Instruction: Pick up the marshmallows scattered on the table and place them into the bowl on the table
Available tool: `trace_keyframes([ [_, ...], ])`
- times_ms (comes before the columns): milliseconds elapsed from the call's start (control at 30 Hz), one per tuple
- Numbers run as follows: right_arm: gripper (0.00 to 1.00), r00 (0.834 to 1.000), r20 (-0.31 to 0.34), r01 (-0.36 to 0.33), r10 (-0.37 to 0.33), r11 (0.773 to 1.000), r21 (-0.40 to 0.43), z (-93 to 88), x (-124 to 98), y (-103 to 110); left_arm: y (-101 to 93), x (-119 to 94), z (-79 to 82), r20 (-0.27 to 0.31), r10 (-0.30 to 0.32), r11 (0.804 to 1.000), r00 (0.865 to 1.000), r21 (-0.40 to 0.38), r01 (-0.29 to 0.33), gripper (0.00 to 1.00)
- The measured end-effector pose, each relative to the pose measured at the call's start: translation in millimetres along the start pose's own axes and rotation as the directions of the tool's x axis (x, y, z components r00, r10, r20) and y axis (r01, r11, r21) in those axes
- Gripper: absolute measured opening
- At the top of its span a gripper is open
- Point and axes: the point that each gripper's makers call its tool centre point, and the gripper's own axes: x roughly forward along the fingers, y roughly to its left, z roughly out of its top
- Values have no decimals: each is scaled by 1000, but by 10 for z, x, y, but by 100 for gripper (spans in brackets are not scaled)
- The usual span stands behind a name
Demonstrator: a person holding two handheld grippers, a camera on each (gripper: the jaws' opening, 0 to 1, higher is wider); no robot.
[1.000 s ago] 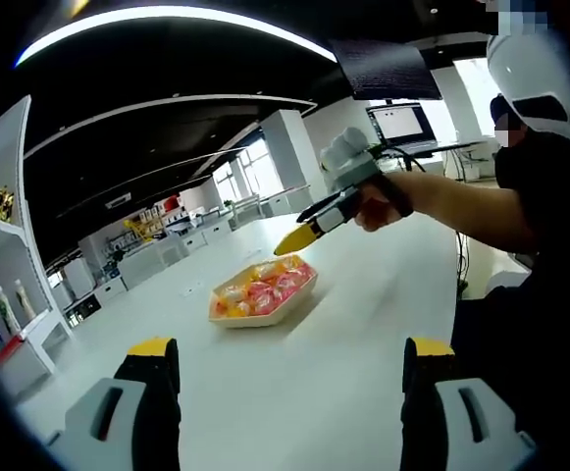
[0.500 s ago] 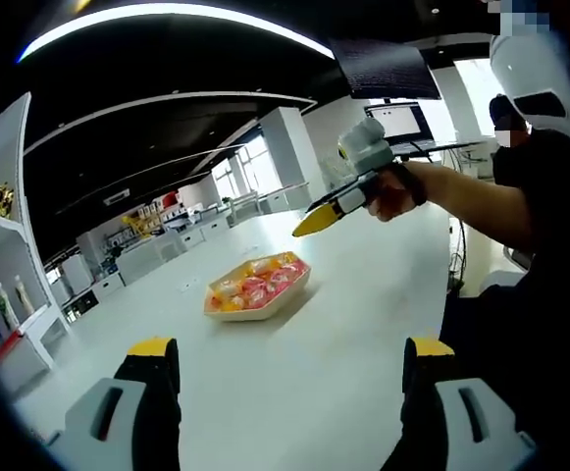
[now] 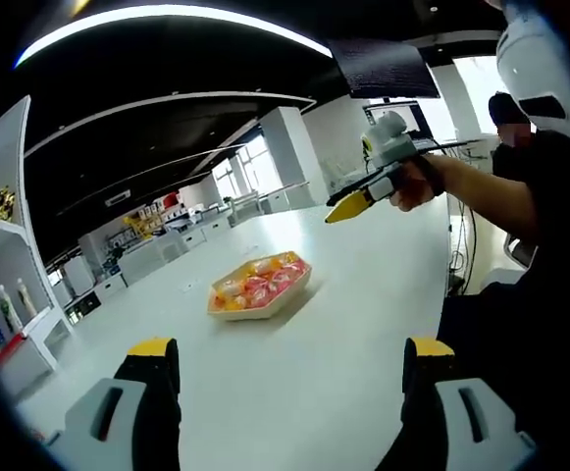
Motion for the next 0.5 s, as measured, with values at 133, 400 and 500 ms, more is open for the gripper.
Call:
trace_keyframes([
  [133, 95, 1000, -11, 14, -14, 1000, -13, -47, -127, -33, -38, 9, -42, -16, -11, 1000, 1000, -2, 11, 94],
  [400, 94, 1000, -18, 2, -2, 1000, -22, -58, -367, -7, -19, -1, -40, -21, -5, 1000, 1000, -2, 5, 94],
  [500, 93, 1000, -14, -3, 3, 1000, -27, -42, -444, 11, -20, 0, -49, -26, -6, 1000, 1000, 3, 6, 94],
])
